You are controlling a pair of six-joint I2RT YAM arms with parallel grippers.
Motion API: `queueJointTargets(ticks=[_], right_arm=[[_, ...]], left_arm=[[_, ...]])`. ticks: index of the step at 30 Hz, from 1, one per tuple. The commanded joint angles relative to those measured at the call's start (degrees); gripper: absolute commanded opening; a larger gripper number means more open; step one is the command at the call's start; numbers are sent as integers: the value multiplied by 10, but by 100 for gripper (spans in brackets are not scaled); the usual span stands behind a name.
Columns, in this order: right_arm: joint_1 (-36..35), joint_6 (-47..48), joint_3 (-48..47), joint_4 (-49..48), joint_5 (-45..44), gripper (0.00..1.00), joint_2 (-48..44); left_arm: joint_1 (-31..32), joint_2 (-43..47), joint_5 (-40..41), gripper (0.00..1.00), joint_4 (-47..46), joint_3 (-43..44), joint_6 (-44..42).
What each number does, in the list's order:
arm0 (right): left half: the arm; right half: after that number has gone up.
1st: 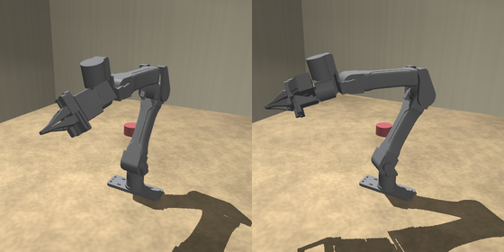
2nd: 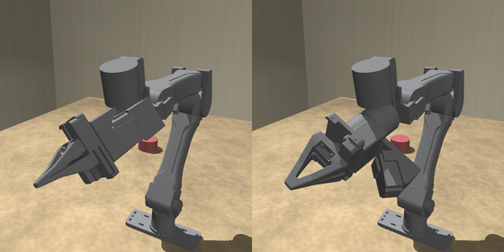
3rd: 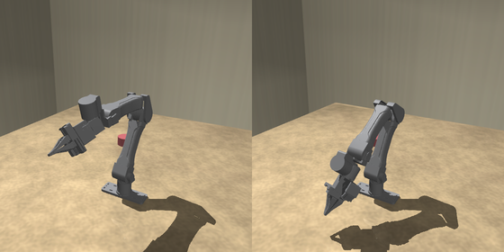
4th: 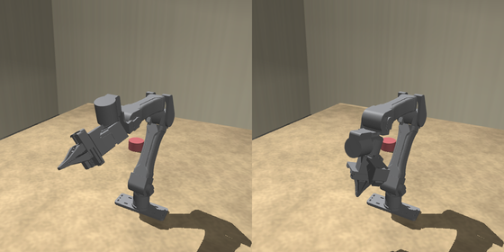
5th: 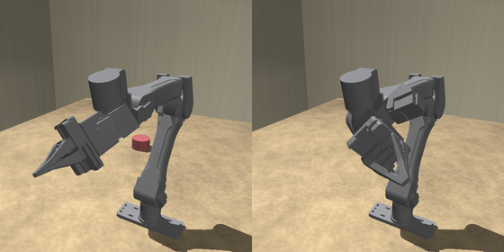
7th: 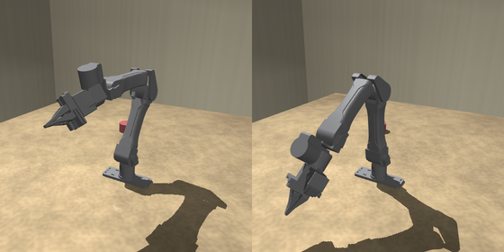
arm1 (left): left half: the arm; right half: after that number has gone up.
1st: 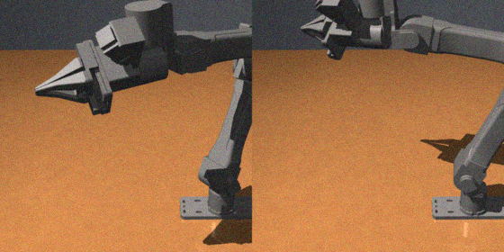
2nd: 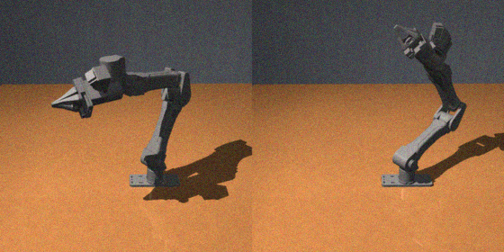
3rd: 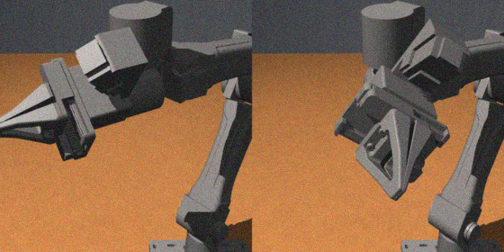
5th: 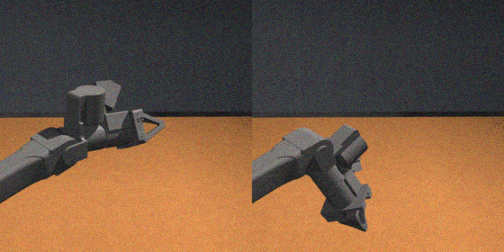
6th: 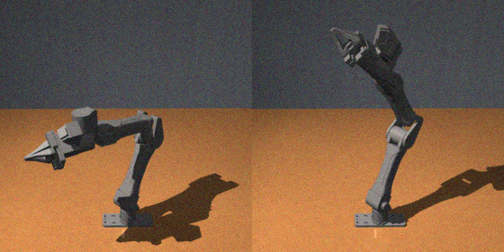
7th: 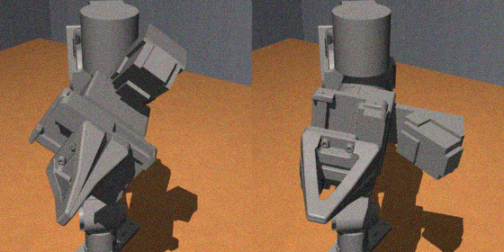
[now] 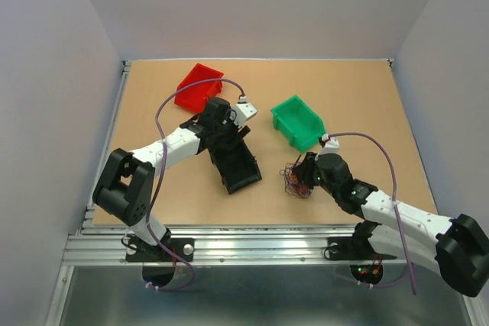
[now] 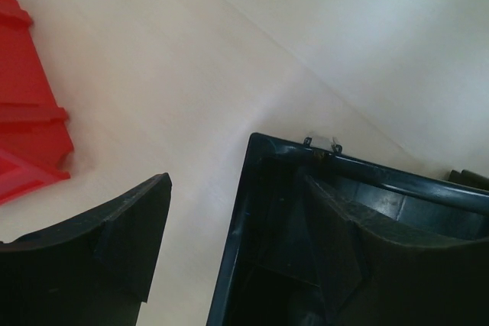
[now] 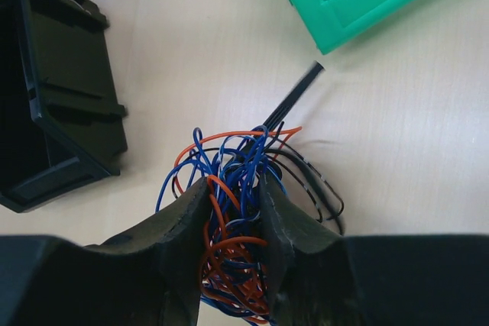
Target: Untangle the cables
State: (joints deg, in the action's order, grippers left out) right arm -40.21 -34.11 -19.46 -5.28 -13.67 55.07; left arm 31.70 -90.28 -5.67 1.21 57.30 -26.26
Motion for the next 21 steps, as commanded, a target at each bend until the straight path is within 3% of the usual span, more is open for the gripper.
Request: queueJointTargets(ticks=[1,5,8,10,13,16,21], right_arm=[[-5,-3,17,-39,-19,27,-8],[-5,-3,21,-44,-20,24,-6],[-5,0,21,-52,-21,22,-3],[-6,5,16,-55,-21,21,3],[-5,15,4,-59,-18,21,11],[-5,20,-8,-62,-20,20,23],[-5,30,-21,-78,-24,20,50]], left_arm=[[-15,-2,-7,75,42,40,-13],[-33,-9,-36,65,68,47,-19],[-45,-26,-41,52,71,56,-21],[-48,-45,-43,39,77,66,-21],[-62,-81,-41,1,82,91,-28],[-87,-139,-57,0,82,143,-29],[-90,-265,-65,0,128,320,-13]])
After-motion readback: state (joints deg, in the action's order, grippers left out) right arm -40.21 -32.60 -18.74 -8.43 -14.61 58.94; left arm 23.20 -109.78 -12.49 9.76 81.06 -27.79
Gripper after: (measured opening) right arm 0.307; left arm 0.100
